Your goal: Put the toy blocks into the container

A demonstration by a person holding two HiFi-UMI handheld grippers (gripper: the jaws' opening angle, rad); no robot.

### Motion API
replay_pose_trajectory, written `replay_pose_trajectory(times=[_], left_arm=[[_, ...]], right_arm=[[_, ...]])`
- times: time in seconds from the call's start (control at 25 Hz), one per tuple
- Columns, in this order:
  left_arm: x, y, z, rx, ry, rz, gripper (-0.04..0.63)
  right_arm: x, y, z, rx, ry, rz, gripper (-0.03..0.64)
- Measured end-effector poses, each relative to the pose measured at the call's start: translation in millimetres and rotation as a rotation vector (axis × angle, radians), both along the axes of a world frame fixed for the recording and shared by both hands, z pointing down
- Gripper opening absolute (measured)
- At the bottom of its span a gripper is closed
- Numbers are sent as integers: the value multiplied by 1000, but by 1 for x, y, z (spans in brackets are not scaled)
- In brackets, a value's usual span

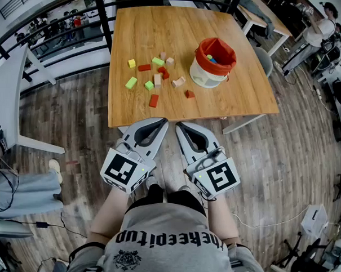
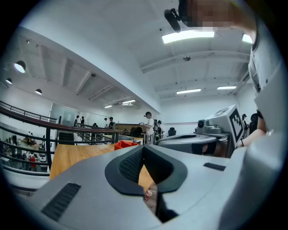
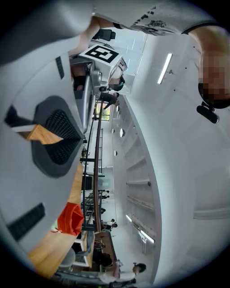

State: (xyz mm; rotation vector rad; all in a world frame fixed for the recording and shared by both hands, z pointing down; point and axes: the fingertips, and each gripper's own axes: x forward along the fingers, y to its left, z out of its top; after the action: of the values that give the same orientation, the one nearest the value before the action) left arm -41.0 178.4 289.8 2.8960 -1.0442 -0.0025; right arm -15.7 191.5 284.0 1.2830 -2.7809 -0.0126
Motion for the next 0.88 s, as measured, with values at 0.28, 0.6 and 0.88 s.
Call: replay_pose_trajectory(times=[0.28,0.6,0.88], left_arm=[[-5,-5,0,10,9,1,14],[-13,-10,2,11,3,10,14],[-13,-17,7,8,3,27,14]], right_arm=[[-1,-4,1,3,8,11,8],[-11,-8,4,1,17,20,8],[-8,-14,9,-17,5,45,8]])
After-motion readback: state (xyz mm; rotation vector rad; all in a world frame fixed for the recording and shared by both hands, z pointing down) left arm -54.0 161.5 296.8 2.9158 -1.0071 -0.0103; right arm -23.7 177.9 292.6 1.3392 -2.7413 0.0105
